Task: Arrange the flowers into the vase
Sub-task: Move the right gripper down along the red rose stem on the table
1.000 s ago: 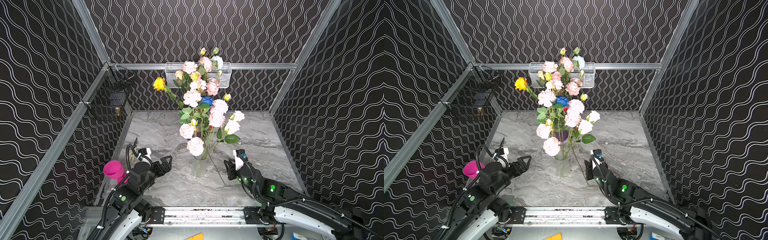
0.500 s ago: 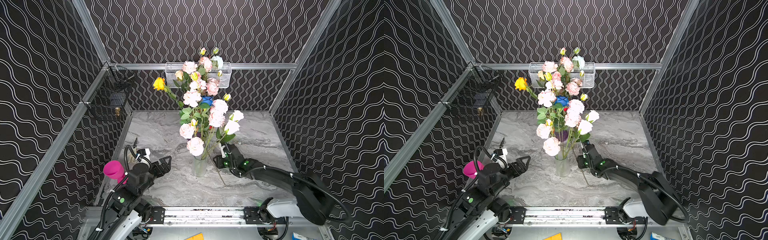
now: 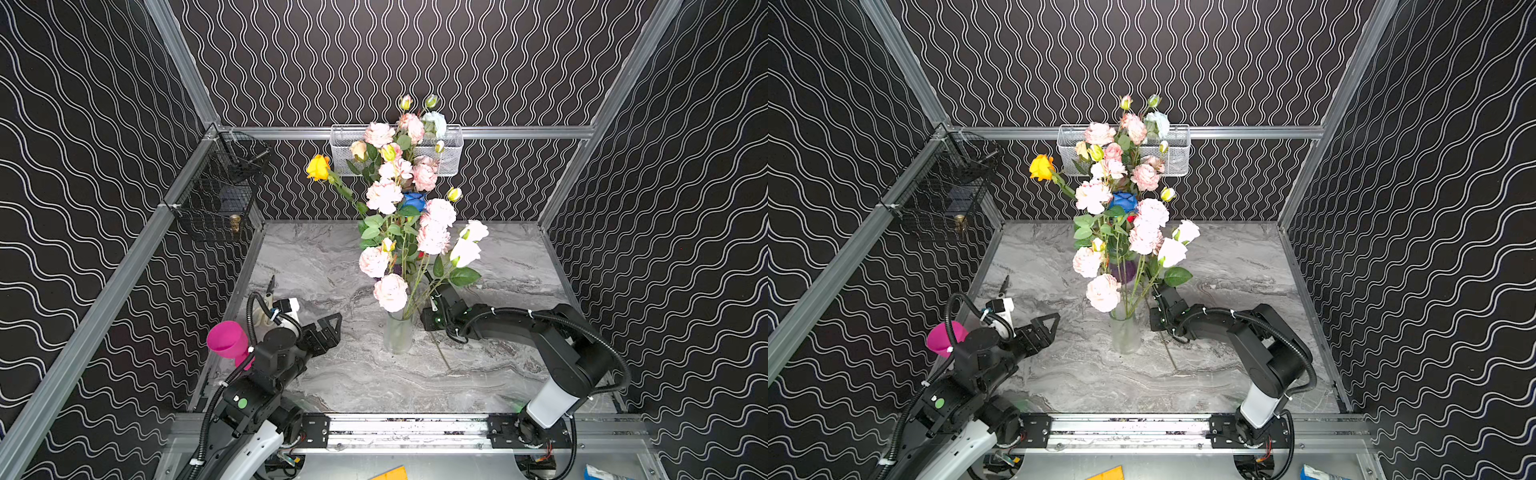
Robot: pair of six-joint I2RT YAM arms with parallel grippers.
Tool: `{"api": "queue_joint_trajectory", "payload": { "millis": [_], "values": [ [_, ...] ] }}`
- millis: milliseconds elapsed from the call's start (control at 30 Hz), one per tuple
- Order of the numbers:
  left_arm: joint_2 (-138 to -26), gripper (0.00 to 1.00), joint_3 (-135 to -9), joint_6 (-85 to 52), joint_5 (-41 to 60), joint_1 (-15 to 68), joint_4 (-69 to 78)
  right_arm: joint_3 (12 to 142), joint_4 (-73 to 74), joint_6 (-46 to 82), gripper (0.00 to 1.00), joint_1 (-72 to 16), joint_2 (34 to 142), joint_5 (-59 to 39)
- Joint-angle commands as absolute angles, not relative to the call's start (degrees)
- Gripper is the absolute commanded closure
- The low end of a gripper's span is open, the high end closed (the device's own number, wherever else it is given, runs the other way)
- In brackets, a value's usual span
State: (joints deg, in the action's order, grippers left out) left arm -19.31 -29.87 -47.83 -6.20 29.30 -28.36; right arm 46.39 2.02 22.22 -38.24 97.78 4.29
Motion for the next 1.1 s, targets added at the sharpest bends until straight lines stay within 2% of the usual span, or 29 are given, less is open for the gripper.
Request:
{"api": "queue_joint_trajectory", "payload": {
  "millis": [0, 100, 200, 267, 433, 533, 633, 700, 800, 967, 1067],
  "values": [
    [-18.93, 0.01, -29.55, -47.82, -6.99, 29.21, -28.21, 45.84, 2.67, 22.43, 0.59, -38.35, 98.31, 4.63],
    [-18.59, 0.01, -29.27, -48.21, -6.96, 29.17, -28.21, 47.16, 0.09, 22.54, 0.63, -38.32, 99.41, 6.40],
    [-18.22, 0.01, -29.24, -48.17, -7.12, 29.18, -28.63, 46.89, -1.86, 24.10, 0.76, -37.77, 98.81, 9.88],
    [-17.72, 0.01, -29.30, -48.00, -7.51, 29.25, -29.16, 45.32, -2.08, 25.09, 0.80, -36.80, 97.09, 10.36],
    [-16.23, 0.02, -28.83, -47.83, -7.98, 29.18, -30.06, 40.95, -3.00, 26.21, 0.87, -34.89, 92.73, 10.99],
    [-15.93, 0.02, -28.31, -47.77, -7.94, 29.22, -29.93, 37.92, -0.13, 24.96, 0.82, -34.93, 88.65, 7.03],
    [-16.33, 0.01, -28.13, -47.72, -7.72, 29.18, -29.29, 39.50, -0.41, 22.50, 0.68, -36.07, 86.69, 2.26],
    [-17.01, 0.02, -28.45, -47.46, -7.35, 29.18, -29.01, 40.53, -0.10, 21.66, 0.63, -37.46, 86.30, 1.46],
    [-17.40, 0.02, -28.91, -47.09, -7.47, 29.18, -29.22, 42.26, -1.07, 21.09, 0.60, -38.70, 88.55, 1.62],
    [-16.51, 0.01, -28.45, -47.20, -7.95, 29.16, -29.40, 45.14, -4.92, 21.27, 0.60, -40.94, 93.99, 7.17],
    [-15.80, 0.02, -28.65, -47.33, -7.96, 29.20, -30.05, 45.05, -5.09, 22.58, 0.60, -41.13, 94.24, 7.06]
  ]
}}
